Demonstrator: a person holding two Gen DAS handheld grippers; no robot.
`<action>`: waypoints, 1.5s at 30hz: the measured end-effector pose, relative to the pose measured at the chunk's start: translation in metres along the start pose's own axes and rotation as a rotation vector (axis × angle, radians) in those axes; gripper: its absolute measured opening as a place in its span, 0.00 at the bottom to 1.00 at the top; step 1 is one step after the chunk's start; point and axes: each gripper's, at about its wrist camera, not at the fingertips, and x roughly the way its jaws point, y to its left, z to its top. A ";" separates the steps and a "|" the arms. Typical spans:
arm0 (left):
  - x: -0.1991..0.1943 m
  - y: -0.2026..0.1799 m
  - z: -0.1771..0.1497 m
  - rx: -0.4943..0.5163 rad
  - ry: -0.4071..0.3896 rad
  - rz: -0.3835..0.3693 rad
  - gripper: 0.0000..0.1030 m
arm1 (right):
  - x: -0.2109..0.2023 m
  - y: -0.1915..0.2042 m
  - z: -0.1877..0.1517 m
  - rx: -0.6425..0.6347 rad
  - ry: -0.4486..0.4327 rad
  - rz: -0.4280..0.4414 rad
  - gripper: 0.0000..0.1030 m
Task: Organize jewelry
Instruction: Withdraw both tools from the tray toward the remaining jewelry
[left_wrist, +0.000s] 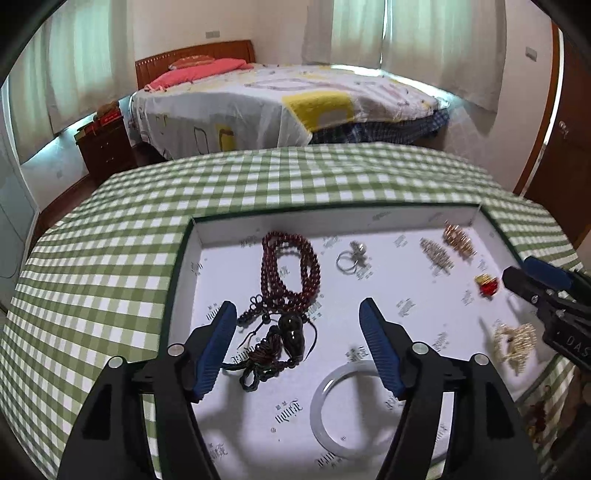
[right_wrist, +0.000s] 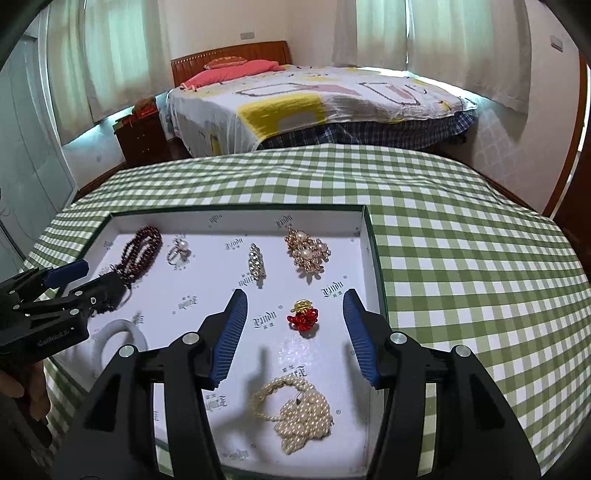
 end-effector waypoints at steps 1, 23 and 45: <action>-0.006 0.001 0.001 -0.006 -0.013 -0.005 0.66 | -0.005 0.001 0.000 -0.001 -0.006 0.002 0.51; -0.086 0.000 -0.047 -0.035 -0.113 -0.054 0.67 | -0.093 0.006 -0.049 0.021 -0.047 -0.035 0.52; -0.093 0.012 -0.122 -0.073 -0.020 -0.035 0.67 | -0.104 -0.006 -0.133 0.066 0.071 -0.065 0.51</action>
